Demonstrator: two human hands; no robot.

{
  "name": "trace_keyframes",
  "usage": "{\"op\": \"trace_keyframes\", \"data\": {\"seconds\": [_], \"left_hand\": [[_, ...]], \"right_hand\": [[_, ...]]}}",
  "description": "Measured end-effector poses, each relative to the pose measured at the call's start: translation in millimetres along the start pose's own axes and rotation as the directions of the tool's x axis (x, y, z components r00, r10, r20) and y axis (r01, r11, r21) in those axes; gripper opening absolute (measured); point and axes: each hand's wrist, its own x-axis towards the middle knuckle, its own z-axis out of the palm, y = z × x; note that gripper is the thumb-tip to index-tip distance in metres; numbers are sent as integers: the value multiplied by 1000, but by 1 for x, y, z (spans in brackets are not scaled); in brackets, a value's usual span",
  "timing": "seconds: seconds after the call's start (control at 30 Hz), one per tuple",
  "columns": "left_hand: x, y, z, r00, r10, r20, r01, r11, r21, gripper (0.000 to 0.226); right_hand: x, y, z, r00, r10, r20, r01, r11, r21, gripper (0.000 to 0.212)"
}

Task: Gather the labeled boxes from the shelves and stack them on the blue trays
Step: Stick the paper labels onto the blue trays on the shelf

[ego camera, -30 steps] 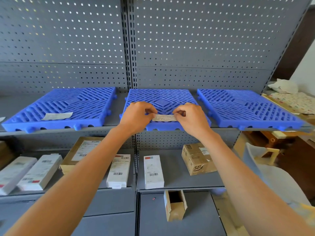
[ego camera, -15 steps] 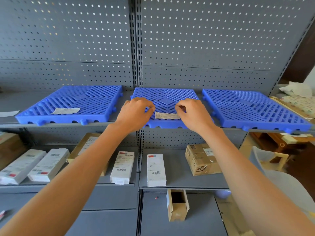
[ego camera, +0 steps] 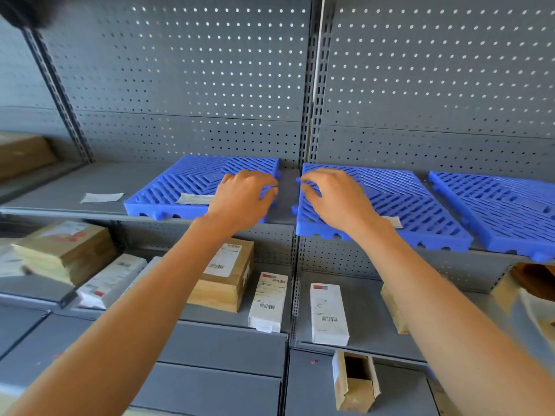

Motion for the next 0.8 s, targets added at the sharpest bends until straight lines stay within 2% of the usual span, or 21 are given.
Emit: {"op": "trace_keyframes", "data": {"seconds": [0.4, 0.67, 0.8], "left_hand": [[-16, -191, -72, 997, -73, -21, 74, 997, 29, 30], [-38, -314, -98, 976, -216, 10, 216, 975, 51, 25], [-45, -360, -102, 961, -273, 49, 269, 960, 72, 26]], "right_hand": [[103, -156, 89, 998, -49, 40, 44, 994, 104, 35], [158, -248, 155, 993, -77, 88, 67, 991, 115, 32], [182, -279, 181, 982, -103, 158, 87, 991, 104, 30]]}}
